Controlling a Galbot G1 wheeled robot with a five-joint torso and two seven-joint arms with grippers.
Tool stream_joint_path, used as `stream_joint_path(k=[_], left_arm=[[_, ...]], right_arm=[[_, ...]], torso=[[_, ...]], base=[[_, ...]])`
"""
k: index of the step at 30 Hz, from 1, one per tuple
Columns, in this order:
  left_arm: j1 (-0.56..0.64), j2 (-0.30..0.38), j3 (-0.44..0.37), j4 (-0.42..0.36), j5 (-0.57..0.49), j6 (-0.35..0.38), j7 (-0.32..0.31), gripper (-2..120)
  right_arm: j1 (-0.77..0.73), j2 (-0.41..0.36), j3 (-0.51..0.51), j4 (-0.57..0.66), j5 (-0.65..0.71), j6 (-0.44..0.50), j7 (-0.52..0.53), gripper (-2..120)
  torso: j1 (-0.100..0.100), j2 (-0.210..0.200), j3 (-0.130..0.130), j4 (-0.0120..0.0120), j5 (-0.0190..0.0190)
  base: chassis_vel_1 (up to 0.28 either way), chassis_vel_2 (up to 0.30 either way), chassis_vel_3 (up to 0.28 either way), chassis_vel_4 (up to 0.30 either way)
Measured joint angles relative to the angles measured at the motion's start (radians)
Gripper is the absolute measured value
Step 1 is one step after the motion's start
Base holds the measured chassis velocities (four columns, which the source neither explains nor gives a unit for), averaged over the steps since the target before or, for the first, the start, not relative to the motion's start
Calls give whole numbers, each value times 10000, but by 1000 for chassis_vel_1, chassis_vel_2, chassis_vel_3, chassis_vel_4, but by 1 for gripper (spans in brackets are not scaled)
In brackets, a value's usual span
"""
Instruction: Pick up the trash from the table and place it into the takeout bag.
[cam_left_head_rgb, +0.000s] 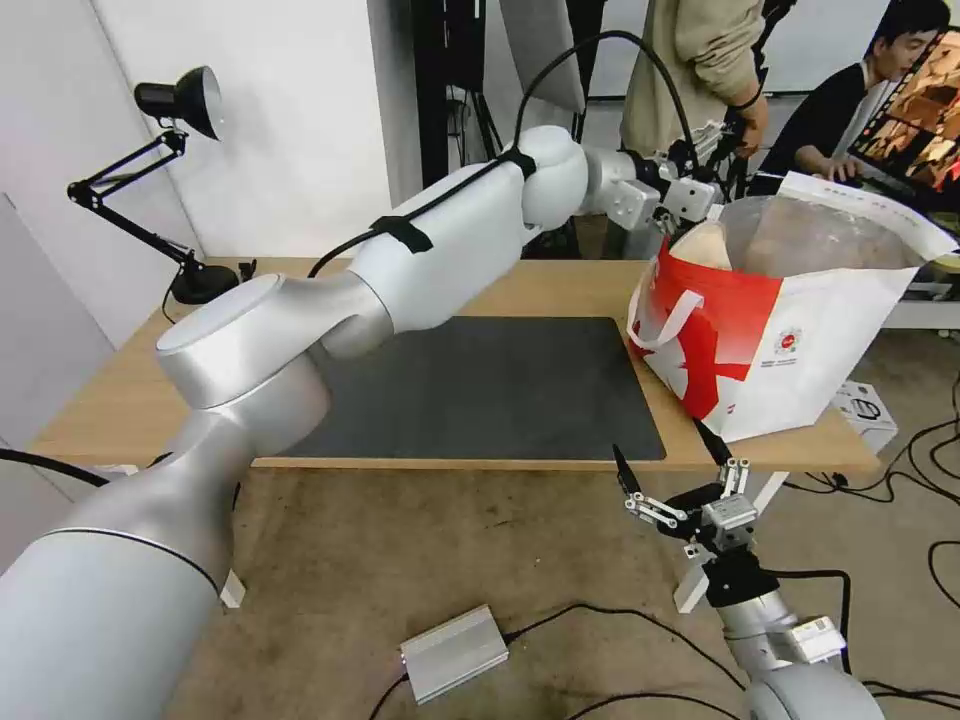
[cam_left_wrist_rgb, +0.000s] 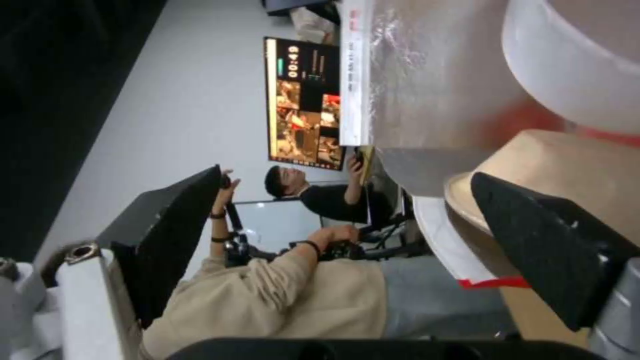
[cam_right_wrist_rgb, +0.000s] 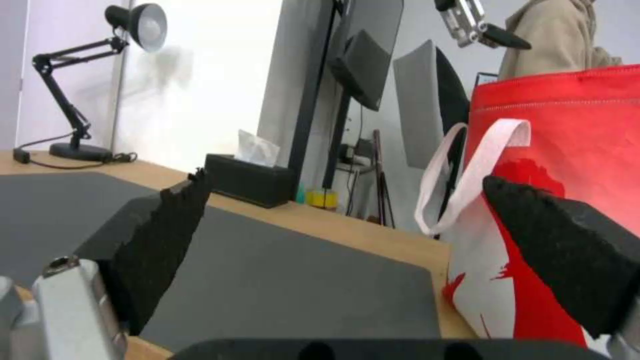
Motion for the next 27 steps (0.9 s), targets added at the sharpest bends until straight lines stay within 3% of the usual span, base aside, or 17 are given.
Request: stream_joint_path(k=[10, 19, 24, 27], left_arm=[[391, 1107, -169, -807, -2818, 1086, -324, 100], [1200, 2420, -437, -1921, -5598, 1989, -2045, 100], [1475, 2718, -707, -2118, -6411, 2035, -2343, 100], [1882, 3228, -988, -2740, -7452, 2098, -2804, 100]], right_arm=[[0, 0, 0, 0, 0, 0, 0, 100], [0, 0, 0, 0, 0, 0, 0, 100], [0, 0, 0, 0, 0, 0, 0, 100], [0, 0, 0, 0, 0, 0, 0, 100]], torso=[[0, 0, 1, 4, -2], [0, 0, 0, 4, -2], [0, 0, 0, 1, -1], [0, 0, 0, 1, -1]], base=[[0, 0, 0, 0], [0, 0, 0, 0], [0, 0, 0, 0], [0, 0, 0, 0]])
